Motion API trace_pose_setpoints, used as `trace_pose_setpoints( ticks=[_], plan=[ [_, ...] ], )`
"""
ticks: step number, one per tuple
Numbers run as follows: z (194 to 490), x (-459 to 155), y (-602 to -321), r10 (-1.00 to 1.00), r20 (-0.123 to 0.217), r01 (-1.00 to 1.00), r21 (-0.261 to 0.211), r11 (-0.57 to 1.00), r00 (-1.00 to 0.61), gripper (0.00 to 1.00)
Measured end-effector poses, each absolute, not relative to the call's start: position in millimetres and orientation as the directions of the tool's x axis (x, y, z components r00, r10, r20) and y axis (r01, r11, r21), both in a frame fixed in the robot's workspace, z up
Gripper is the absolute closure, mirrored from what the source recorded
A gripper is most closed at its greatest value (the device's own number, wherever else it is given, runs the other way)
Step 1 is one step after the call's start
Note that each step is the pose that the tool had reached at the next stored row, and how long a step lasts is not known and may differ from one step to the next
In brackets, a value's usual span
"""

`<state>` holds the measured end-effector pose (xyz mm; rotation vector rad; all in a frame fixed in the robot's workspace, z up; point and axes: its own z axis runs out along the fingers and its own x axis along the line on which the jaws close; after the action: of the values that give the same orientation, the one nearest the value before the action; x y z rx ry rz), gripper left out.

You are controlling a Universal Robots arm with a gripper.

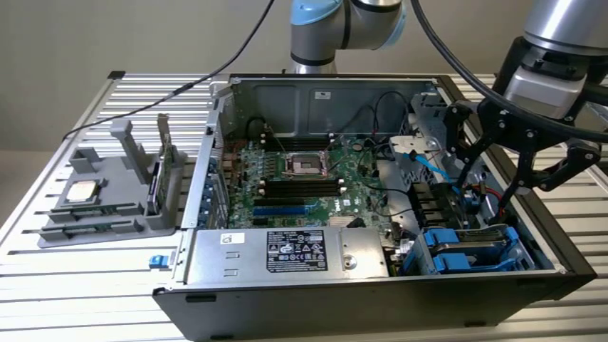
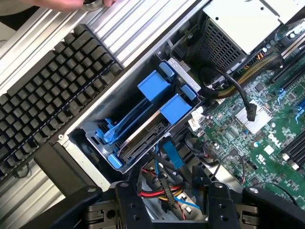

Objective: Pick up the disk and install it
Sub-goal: 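Insert the disk into the insertion slot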

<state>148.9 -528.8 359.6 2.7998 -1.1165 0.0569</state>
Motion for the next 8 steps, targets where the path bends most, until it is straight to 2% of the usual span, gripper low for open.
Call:
trace_pose_setpoints(
  ticks=[8],
  plan=[
    [359.0, 150.7, -528.8, -0.652, 0.082, -0.657, 0.104, -0.746, 0.753, 0.45]
  ],
)
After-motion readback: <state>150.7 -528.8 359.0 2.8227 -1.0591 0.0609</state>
